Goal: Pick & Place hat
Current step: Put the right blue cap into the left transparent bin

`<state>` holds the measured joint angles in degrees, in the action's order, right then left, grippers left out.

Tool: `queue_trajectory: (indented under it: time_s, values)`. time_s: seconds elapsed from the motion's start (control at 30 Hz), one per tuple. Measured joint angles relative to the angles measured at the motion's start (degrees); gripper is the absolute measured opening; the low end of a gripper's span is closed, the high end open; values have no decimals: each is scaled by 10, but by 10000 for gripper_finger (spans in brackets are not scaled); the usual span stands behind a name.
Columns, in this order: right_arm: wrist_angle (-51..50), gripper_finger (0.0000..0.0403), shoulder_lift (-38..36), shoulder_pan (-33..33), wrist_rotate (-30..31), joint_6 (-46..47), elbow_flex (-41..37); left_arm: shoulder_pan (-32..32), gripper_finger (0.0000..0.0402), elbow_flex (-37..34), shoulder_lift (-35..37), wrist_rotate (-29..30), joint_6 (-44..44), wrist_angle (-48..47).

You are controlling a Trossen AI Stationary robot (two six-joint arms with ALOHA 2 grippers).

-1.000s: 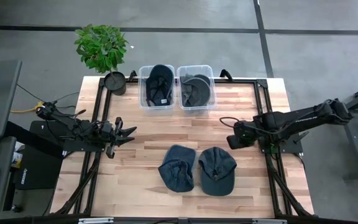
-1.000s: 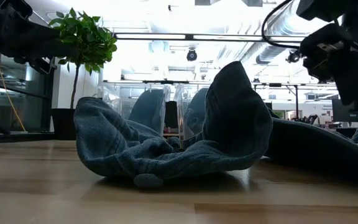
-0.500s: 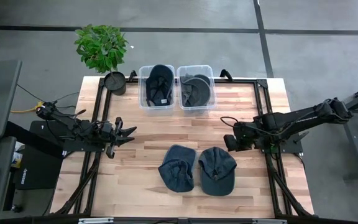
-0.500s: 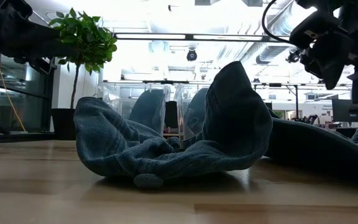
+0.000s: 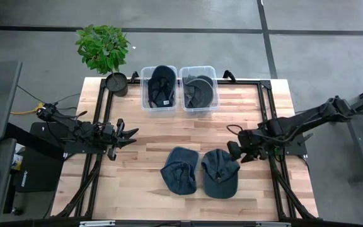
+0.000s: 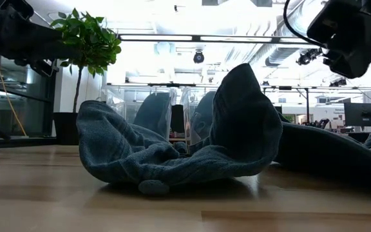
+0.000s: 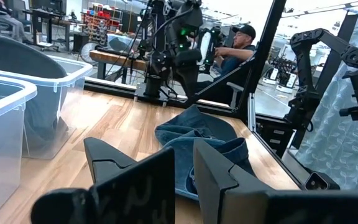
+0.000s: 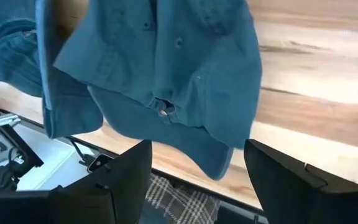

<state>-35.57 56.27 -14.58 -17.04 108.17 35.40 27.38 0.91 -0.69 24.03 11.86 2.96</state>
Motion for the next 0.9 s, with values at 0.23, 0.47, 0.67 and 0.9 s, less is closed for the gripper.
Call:
queue_trajectory:
  time_s: [0.23,0.47,0.67,0.9]
  values:
    - [-1,249,1,-22,4,50,0,0,0,0,0,0,0,0]
    - [21,249,42,-47,9,69,0,0,0,0,0,-1,0,0]
    - [28,249,89,-51,10,73,0,0,0,0,0,-1,0,0]
    - [45,249,128,-51,-1,65,0,0,0,0,0,-1,0,0]
